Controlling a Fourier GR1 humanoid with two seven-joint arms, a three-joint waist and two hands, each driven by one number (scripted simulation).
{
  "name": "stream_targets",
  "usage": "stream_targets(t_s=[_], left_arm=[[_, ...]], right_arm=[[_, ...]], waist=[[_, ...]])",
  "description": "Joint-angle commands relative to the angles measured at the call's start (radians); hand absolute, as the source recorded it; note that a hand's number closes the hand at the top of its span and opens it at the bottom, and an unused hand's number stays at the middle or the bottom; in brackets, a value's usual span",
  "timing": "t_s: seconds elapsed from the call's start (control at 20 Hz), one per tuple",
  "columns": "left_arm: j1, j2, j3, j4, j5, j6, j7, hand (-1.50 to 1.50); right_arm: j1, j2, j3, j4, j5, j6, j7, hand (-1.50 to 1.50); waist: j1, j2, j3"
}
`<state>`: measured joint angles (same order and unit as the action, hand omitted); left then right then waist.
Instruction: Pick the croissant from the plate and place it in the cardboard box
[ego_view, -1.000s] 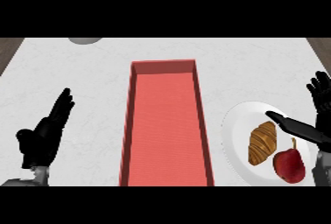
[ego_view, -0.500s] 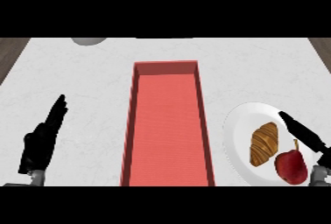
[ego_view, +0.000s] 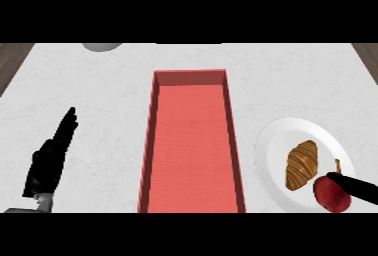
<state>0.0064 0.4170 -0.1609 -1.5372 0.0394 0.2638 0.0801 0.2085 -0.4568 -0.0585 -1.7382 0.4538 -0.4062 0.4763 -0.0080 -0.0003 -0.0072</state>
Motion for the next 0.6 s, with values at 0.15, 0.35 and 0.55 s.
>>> stream_targets(t_s=[0.15, 0.35, 0.55], left_arm=[[-0.005, -0.02, -0.025, 0.018, -0.032, 0.004, -0.024, 0.0], [0.002, -0.041, -0.008, 0.035, -0.015, -0.011, -0.031, 0.0], [-0.037, -0.038, 0.008, -0.004, -0.042, -0.01, 0.052, 0.0]], right_arm=[[-0.041, -0.135, 0.117, -0.186, -0.034, 0.381, 0.435, -1.5], [-0.126, -0.07, 0.197, -0.241, -0.035, 0.452, 0.645, -1.5], [-0.203, -0.03, 0.198, -0.234, -0.011, 0.494, 0.76, -1.5]], waist=[[0.017, 0.003, 0.0], [0.016, 0.001, 0.005], [0.011, 0.0, 0.007]])
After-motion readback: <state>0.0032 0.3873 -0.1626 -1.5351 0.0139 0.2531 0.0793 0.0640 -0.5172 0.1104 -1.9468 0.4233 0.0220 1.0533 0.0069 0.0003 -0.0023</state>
